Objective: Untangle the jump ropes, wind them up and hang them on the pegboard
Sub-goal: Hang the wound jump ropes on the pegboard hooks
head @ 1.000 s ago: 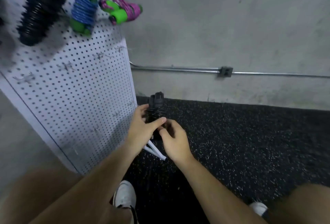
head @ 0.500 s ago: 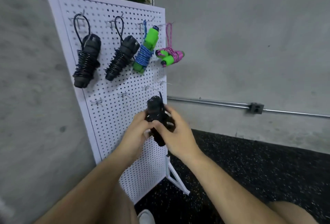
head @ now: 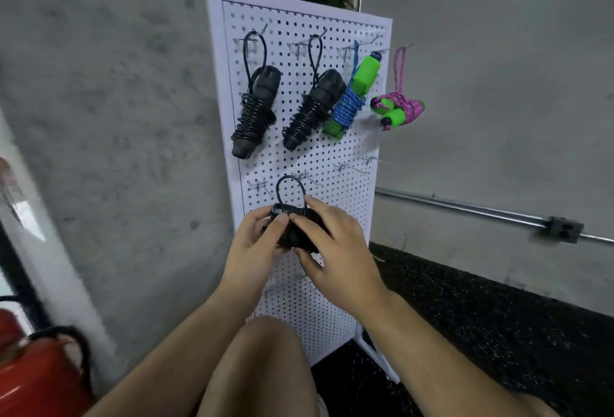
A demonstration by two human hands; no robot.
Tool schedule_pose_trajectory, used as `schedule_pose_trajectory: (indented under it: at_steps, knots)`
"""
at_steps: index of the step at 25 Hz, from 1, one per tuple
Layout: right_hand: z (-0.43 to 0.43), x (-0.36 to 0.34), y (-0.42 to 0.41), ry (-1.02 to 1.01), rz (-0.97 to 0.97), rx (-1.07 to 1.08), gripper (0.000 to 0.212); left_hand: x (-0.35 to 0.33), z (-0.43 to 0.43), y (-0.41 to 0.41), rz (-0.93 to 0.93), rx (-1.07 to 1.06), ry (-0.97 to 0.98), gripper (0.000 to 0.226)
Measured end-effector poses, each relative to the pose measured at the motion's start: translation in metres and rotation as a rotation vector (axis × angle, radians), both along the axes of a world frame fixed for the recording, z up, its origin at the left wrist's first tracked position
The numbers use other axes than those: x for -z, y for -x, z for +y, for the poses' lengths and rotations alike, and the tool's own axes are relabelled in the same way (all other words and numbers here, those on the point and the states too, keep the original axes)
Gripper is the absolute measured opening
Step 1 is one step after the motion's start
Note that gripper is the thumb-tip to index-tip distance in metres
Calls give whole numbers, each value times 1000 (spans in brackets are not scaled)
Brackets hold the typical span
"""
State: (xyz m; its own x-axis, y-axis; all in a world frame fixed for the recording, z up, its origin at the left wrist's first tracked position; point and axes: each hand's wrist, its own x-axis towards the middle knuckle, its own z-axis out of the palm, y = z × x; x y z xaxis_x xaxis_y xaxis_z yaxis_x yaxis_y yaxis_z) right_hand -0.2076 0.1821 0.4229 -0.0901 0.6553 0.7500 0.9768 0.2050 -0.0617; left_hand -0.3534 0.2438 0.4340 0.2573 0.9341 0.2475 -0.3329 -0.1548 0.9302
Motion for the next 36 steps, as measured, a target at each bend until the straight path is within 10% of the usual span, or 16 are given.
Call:
schedule_pose_trajectory:
  at_steps: [23,36]
  knots:
    - [84,25,24,197,115,-40,54,34,80,18,355,-157,-129,27]
    - [38,38,15,115,32,-68,44,40,21,31,951,-574,-972,33]
